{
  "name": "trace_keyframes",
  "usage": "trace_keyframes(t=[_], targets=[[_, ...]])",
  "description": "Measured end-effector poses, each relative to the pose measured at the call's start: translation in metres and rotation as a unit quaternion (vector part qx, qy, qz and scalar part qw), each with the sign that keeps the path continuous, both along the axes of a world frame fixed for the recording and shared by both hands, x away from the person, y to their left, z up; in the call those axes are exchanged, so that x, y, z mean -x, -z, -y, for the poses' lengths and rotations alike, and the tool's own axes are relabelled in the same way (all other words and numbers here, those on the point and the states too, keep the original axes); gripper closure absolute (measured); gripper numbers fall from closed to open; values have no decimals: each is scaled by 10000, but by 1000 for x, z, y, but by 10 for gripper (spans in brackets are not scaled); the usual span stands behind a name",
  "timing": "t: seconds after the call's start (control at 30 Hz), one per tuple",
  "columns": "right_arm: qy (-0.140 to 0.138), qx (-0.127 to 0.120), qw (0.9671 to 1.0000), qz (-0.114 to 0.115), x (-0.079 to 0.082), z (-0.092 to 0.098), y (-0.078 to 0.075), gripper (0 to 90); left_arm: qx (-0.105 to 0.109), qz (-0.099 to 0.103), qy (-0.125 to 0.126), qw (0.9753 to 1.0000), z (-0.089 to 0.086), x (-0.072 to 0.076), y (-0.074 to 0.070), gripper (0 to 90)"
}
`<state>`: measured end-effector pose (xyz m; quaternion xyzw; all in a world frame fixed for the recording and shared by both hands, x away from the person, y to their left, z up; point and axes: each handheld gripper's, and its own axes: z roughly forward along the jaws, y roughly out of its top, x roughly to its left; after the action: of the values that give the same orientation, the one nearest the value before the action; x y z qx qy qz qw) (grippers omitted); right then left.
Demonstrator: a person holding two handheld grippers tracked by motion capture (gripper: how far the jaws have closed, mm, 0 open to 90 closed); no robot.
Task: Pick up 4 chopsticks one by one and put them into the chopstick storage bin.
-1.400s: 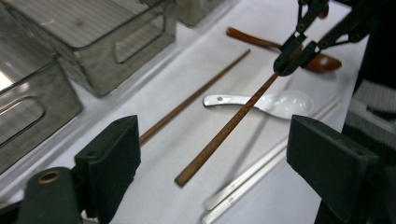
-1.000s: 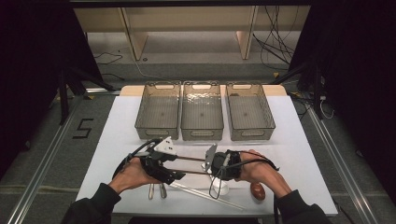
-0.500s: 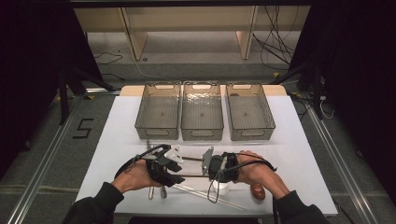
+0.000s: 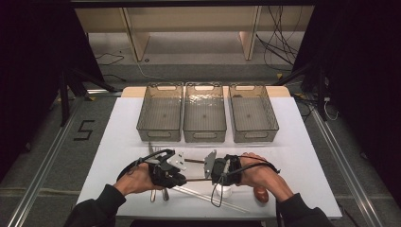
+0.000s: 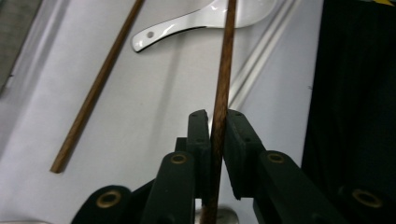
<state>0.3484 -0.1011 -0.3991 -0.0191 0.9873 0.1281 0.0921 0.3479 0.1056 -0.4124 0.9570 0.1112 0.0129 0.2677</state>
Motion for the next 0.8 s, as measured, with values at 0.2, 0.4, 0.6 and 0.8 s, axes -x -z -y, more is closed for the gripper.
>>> trace_keyframes(t=[0.2,0.4,0.6,0.8], targets=[[447,-597,9971,162,-8,15,-12,541,130,10,-72,9999,-6,-1,-5,839],[1120,-1309,9850,116,-15,30,-23,423,165,49,-436,9989,-15,-7,-7,840],[1732,-1835,9675,158,-21,44,-22,354,258,90,-961,9950,-25,-14,-9,839],[2395,-2482,9385,174,-20,57,-19,312,490,196,-1541,9866,-36,-22,-16,840]])
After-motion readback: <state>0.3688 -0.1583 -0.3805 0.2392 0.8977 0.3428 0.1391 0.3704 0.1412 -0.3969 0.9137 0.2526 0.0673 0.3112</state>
